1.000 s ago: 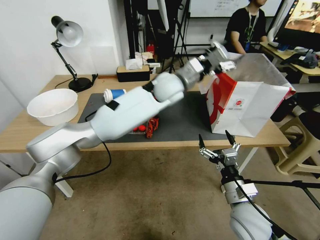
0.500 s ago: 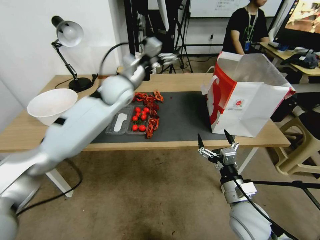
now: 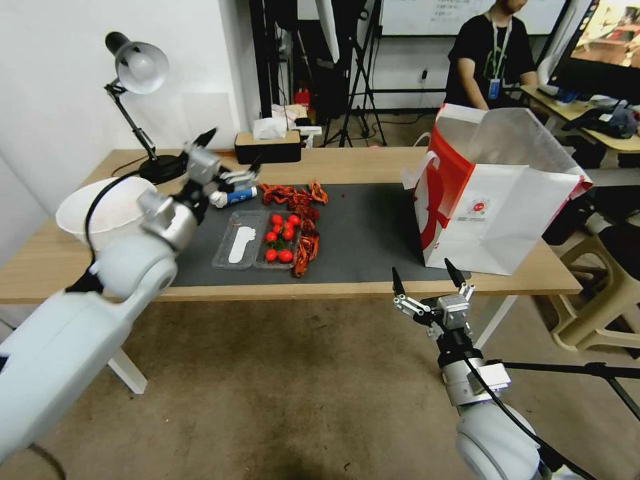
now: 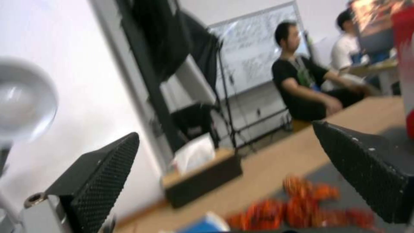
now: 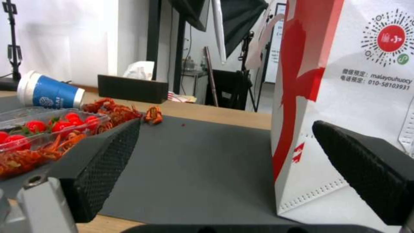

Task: Pick up the trash from the table and place it into the takeout bag.

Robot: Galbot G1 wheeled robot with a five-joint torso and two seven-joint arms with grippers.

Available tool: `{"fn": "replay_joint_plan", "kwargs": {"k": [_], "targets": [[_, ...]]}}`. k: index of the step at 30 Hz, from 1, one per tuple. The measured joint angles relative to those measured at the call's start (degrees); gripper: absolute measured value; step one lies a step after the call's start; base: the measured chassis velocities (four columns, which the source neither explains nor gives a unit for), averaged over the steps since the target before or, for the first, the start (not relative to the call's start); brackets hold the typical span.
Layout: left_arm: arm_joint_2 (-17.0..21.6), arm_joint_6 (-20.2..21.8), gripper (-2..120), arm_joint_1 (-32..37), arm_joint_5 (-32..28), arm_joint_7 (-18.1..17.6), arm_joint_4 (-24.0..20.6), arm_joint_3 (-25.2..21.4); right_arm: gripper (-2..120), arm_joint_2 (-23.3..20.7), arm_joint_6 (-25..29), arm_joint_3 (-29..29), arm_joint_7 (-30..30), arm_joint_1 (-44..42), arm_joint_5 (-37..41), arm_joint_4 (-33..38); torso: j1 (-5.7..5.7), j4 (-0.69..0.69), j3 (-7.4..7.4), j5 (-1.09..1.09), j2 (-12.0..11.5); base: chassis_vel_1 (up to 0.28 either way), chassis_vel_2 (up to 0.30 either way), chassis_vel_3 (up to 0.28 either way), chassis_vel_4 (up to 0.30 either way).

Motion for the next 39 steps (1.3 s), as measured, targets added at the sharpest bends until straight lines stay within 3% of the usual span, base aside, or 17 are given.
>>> {"fn": "replay_joint_plan", "kwargs": {"k": [12, 18, 39], "targets": [[-11.0, -2.3, 100, 20.3, 6.2, -1.6, -4.1, -15.3, 100, 0.0, 0.6, -0.4, -0.1, 0.7, 0.2, -0.8, 0.00, 0.00, 0.00, 0.03, 0.0, 0.000, 0.000, 0.000, 0.000], [-15.0, -4.4, 100, 27.8, 8.2, -2.2, -4.6, -19.2, 100, 0.0, 1.1, -0.7, -0.3, 0.8, 0.2, -1.2, 0.01, -0.01, 0.00, 0.03, 0.0, 0.000, 0.000, 0.000, 0.000], [-21.8, -13.0, 100, 35.1, 13.2, -4.3, -0.3, -18.4, 100, 0.0, 1.2, -0.6, -0.3, 0.5, 0.1, -1.4, 0.01, -0.01, 0.01, 0.02, 0.0, 0.000, 0.000, 0.000, 0.000]]}}
